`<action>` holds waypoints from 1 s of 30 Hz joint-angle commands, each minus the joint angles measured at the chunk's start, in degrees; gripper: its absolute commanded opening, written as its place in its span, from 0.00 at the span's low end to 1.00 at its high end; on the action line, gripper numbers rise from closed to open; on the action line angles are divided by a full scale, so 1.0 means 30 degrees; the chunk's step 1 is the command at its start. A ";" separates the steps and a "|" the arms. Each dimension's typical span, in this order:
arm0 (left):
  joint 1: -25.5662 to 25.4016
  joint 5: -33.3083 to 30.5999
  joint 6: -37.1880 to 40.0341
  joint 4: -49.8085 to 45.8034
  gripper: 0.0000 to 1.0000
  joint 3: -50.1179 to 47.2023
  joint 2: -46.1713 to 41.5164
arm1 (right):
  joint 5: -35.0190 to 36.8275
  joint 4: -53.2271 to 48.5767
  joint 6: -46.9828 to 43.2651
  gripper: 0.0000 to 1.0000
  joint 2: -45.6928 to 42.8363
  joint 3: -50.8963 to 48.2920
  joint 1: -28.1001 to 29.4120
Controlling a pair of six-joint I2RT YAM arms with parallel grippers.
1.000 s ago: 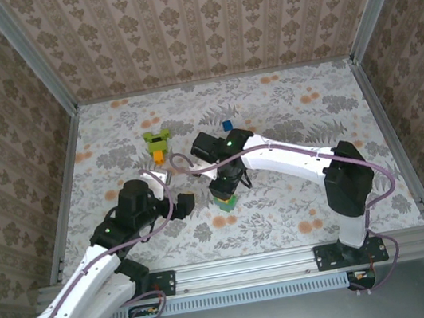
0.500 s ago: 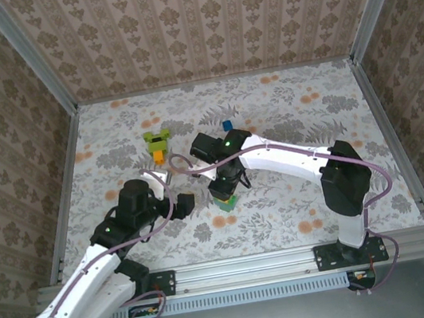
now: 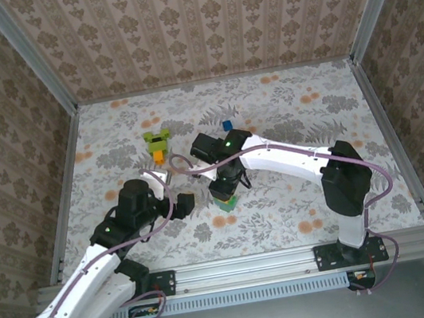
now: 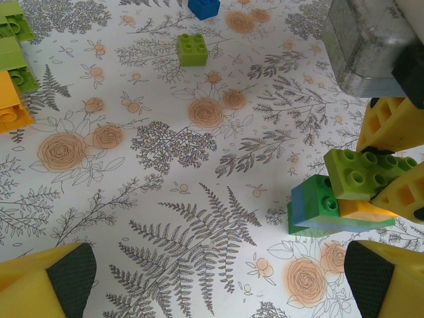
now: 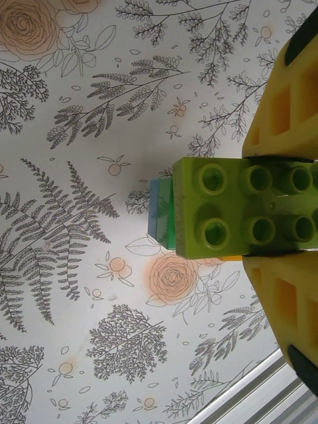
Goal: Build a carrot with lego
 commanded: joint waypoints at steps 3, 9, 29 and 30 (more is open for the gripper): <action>-0.0174 -0.0070 0.0272 -0.0015 1.00 0.0661 0.0022 | -0.0340 -0.0704 -0.0103 0.33 -0.0895 -0.0572 0.0178; -0.0174 -0.0063 0.0272 0.0020 1.00 0.0664 0.0066 | -0.0303 -0.0592 0.0218 0.33 -0.1092 -0.0653 0.0292; -0.0174 -0.0033 0.0251 0.0025 1.00 0.0663 0.0081 | 0.0733 -0.0786 0.0710 0.33 0.0076 -0.0959 0.0651; -0.0174 -0.0028 0.0265 0.0030 1.00 0.0661 0.0081 | 0.0699 -0.0786 0.0622 0.33 0.0108 -0.1024 0.0652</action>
